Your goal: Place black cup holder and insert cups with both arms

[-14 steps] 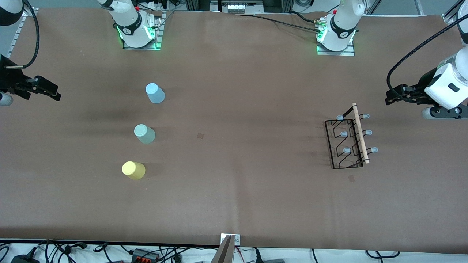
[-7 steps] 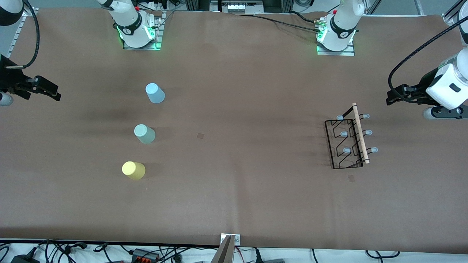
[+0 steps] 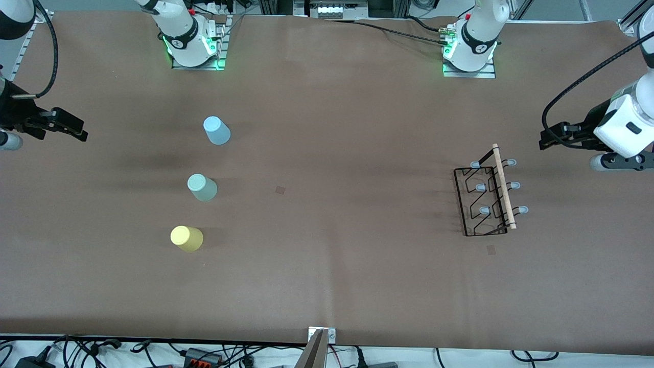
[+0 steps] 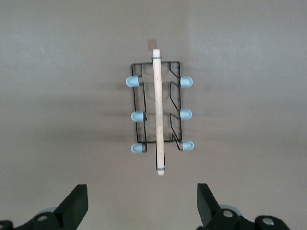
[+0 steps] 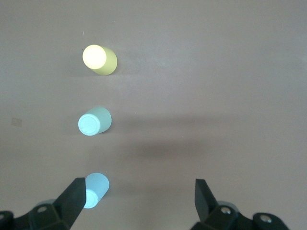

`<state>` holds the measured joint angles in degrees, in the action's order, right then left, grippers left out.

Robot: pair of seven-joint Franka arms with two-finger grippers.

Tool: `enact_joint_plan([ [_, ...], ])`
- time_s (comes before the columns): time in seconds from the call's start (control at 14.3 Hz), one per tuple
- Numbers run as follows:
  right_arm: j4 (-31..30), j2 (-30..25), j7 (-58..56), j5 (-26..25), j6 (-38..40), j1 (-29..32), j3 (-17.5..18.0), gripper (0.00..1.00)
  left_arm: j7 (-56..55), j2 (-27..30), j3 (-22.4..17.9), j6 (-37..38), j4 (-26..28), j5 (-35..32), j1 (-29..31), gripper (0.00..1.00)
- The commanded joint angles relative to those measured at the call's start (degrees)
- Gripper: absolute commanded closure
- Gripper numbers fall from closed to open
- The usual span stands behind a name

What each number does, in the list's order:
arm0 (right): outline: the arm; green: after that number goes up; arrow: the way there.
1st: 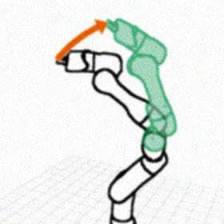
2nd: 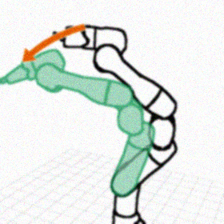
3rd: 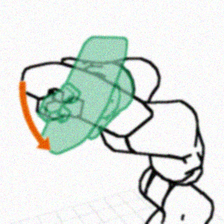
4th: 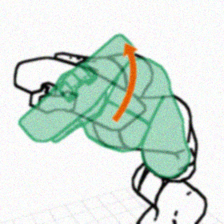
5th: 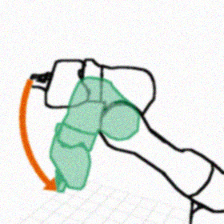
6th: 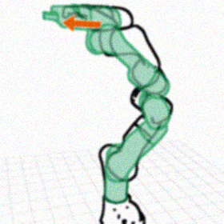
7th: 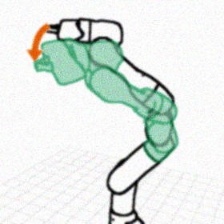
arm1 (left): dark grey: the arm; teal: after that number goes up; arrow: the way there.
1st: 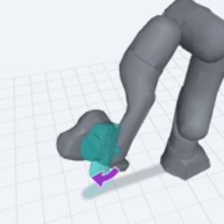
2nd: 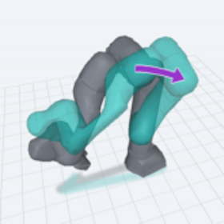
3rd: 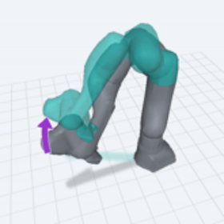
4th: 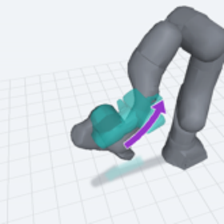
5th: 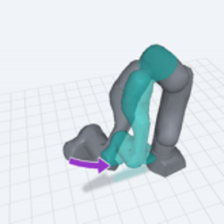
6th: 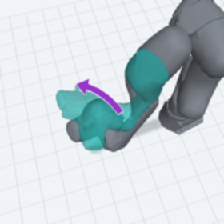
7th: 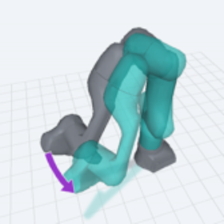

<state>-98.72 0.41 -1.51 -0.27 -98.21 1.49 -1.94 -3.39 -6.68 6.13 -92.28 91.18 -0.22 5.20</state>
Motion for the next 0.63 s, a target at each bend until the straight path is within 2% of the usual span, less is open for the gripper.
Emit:
enact_joint_plan([
  [0.0, 0.1, 4.1, 0.1, 0.0, -0.4, -1.9, 0.5, 0.0, 0.5, -2.0, 0.8, -9.8, 6.0, -1.5, 0.1, 0.0],
  [0.21, 0.4, 8.4, 0.4, 0.0, -0.3, -5.1, 0.5, 0.0, -0.2, -1.6, 0.8, -24.8, 18.9, -1.5, -0.1, 0.0],
  [0.42, 0.5, 12.4, 0.4, -0.2, -1.3, -8.4, 0.5, 0.0, 0.0, -1.4, 0.9, -31.9, 24.9, -1.5, 0.1, 0.0],
  [0.56, 0.1, 16.4, 1.2, 0.1, -5.4, -9.8, 0.5, 0.0, -0.3, -1.3, 1.4, -33.2, 27.0, -1.5, -0.2, 0.0],
])
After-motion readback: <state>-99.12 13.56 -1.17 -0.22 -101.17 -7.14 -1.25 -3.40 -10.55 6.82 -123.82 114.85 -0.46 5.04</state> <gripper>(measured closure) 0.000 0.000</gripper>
